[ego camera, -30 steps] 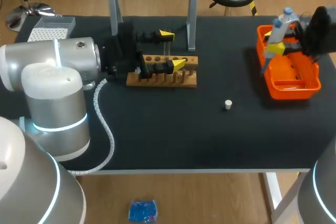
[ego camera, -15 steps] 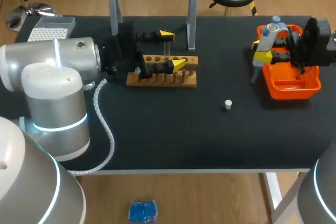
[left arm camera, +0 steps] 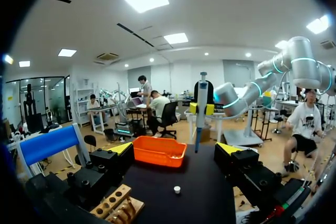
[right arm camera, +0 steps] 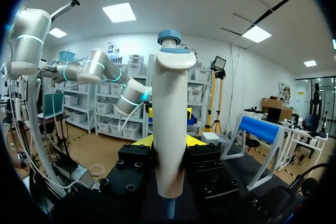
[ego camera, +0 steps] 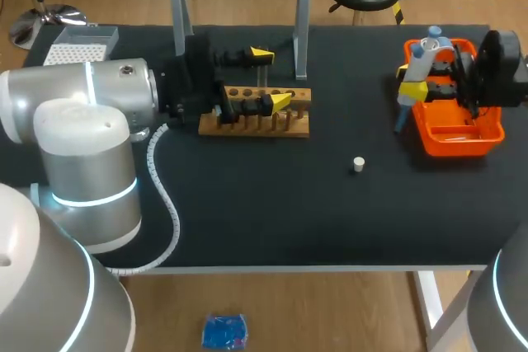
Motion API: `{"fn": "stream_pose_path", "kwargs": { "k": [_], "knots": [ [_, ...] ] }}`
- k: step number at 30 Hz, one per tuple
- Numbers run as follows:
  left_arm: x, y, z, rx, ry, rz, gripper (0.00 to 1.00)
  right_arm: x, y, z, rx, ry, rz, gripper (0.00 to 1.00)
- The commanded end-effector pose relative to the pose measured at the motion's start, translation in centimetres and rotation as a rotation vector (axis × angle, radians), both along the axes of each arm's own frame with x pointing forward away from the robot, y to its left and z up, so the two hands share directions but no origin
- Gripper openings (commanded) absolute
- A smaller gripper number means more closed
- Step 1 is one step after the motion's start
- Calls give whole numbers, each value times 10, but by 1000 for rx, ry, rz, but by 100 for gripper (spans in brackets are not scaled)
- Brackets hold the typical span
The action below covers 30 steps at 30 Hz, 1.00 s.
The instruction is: Invert the test tube, pick up the pipette, mount the tip to pipette, aspirate from beaker and dispense into the tube, eject the tip, return the pipette, and cap with the stopper.
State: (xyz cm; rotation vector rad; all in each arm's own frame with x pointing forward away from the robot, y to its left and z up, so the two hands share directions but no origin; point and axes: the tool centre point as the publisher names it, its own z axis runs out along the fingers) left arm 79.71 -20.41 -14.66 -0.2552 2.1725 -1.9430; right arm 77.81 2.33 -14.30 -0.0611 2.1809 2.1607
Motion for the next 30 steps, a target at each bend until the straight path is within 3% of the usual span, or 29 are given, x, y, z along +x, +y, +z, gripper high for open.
{"fn": "stream_pose_path", "kwargs": {
  "k": [1, 8, 16, 30],
  "knots": [
    [0, 0, -1, -1, -1, 1, 100, -2, 1, 1, -1, -1, -5, 0],
    [0, 0, -1, -1, -1, 1, 100, -2, 1, 1, -1, -1, -5, 0],
    [0, 0, -1, -1, -1, 1, 100, 1, 28, -10, 4, 32, 10, 0],
    [0, 0, -1, -1, -1, 1, 100, -13, 93, -23, 0, 28, 77, 0]
  ]
}}
